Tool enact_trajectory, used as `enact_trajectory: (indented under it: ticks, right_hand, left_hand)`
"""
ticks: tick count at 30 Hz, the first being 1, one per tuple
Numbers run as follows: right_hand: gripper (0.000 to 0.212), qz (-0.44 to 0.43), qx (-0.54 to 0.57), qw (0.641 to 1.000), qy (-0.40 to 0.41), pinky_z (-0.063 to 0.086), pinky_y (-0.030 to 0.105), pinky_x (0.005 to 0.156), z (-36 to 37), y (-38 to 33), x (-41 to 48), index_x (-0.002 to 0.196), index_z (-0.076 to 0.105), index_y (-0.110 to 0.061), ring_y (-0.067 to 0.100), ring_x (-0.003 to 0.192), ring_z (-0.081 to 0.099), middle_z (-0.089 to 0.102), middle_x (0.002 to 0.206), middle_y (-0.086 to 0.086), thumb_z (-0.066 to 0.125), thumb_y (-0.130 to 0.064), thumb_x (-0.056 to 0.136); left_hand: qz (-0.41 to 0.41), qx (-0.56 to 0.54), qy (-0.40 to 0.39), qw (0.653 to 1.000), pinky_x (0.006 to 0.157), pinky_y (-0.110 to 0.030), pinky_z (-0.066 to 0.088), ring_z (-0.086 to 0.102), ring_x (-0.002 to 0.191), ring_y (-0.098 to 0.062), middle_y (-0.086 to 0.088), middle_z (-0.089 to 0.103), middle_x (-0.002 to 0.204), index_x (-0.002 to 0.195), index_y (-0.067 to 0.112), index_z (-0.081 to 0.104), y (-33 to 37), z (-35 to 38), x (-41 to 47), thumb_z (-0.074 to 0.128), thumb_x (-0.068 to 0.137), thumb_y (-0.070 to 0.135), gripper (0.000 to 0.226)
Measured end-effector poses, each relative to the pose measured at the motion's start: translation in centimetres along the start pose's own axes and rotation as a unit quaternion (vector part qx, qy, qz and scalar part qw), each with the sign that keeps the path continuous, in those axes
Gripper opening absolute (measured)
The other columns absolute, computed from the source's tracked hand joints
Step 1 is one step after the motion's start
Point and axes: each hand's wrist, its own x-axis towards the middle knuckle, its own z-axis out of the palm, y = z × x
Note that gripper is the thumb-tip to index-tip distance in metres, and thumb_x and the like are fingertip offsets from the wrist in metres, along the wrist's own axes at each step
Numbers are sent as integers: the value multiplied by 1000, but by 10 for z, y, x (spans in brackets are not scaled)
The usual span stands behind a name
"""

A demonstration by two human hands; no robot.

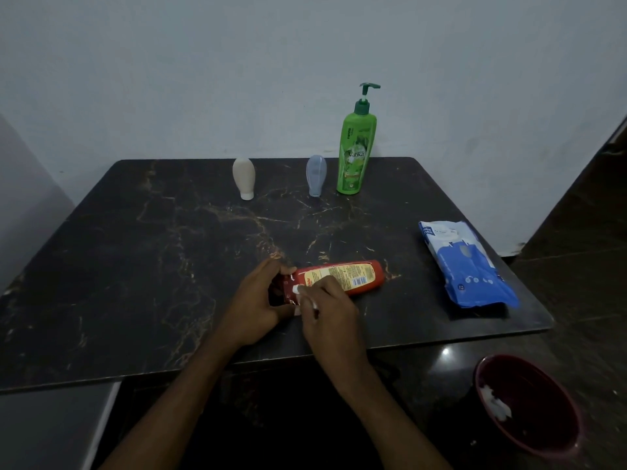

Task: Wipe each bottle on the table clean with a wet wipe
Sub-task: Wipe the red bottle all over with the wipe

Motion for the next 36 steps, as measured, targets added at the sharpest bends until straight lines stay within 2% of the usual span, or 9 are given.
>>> enact_trajectory:
  ticks: [3, 6, 13, 16, 21, 24, 28, 32, 36]
  right_hand:
    - [14, 13, -3, 1000, 10, 50, 16, 72, -15, 13, 1, 101, 73, -10, 5, 82, 56, 59, 101, -4, 62, -16, 95]
    - [14, 124, 2, 992, 28, 43, 9, 72, -35, 39, 14, 106, 71, -17, 2, 87, 57, 61, 106, -6, 61, -22, 96]
    - [5, 207, 30, 967, 146, 58, 35, 73, -65, 81, 25, 92, 66, -11, 4, 77, 62, 65, 87, -1, 69, -15, 90]
    - [4, 205, 34, 967, 148, 55, 26, 67, -59, 74, 23, 90, 65, -11, 10, 76, 63, 65, 87, 3, 67, -14, 92]
    - [16, 162, 21, 984, 70, 40, 6, 64, -33, 35, 13, 110, 69, -17, -3, 84, 53, 60, 108, -6, 61, -19, 96]
    - [14, 38, 38, 997, 55, 49, 15, 70, -9, 9, 3, 100, 72, -10, 3, 79, 54, 57, 98, -5, 59, -13, 96]
    - [13, -20, 13, 999, 48, 52, 23, 70, 1, 3, -2, 102, 72, -8, 11, 85, 54, 59, 100, -1, 61, -9, 93]
    - [17, 4, 9, 999, 31, 49, 14, 71, -13, 18, 2, 108, 72, -12, 3, 84, 54, 57, 103, -7, 60, -14, 96]
    - [18, 146, 2, 988, 51, 40, 8, 67, -38, 48, 16, 113, 68, -21, -5, 84, 54, 57, 108, -9, 60, -22, 97]
  left_hand:
    - [-22, -5, -5, 1000, 87, -24, 53, 62, 105, -8, 14, 60, 120, 120, 29, 60, 2, -1, 0, 93, 68, 16, 62]
    - [-32, -1, -10, 999, 85, -16, 49, 60, 106, -4, 21, 57, 121, 122, 28, 59, 4, -2, -1, 92, 69, 17, 63]
    - [-33, 2, -18, 999, 81, -9, 49, 62, 103, 2, 23, 59, 118, 118, 36, 57, 5, -3, -2, 92, 70, 19, 62]
    - [-35, 5, -20, 999, 83, -11, 49, 61, 104, 1, 23, 58, 120, 120, 35, 57, 7, -3, -3, 91, 71, 19, 61]
    - [-30, 5, -21, 999, 82, -8, 49, 62, 104, -2, 19, 59, 120, 120, 32, 57, 7, -2, -2, 91, 72, 17, 60]
    - [-28, -1, -15, 999, 84, -18, 55, 66, 102, -6, 14, 63, 119, 118, 33, 57, 4, -1, -2, 92, 70, 17, 61]
    - [-20, 2, -15, 1000, 88, -26, 58, 66, 103, -4, 13, 64, 120, 120, 32, 58, 3, -1, -2, 92, 70, 17, 62]
    - [-21, 10, -13, 1000, 87, -25, 57, 66, 104, -8, 13, 63, 121, 118, 33, 57, 3, -1, -2, 92, 69, 18, 62]
    - [-26, 18, -22, 999, 88, -18, 51, 62, 108, -7, 13, 59, 125, 121, 32, 55, 5, -2, -3, 91, 72, 19, 62]
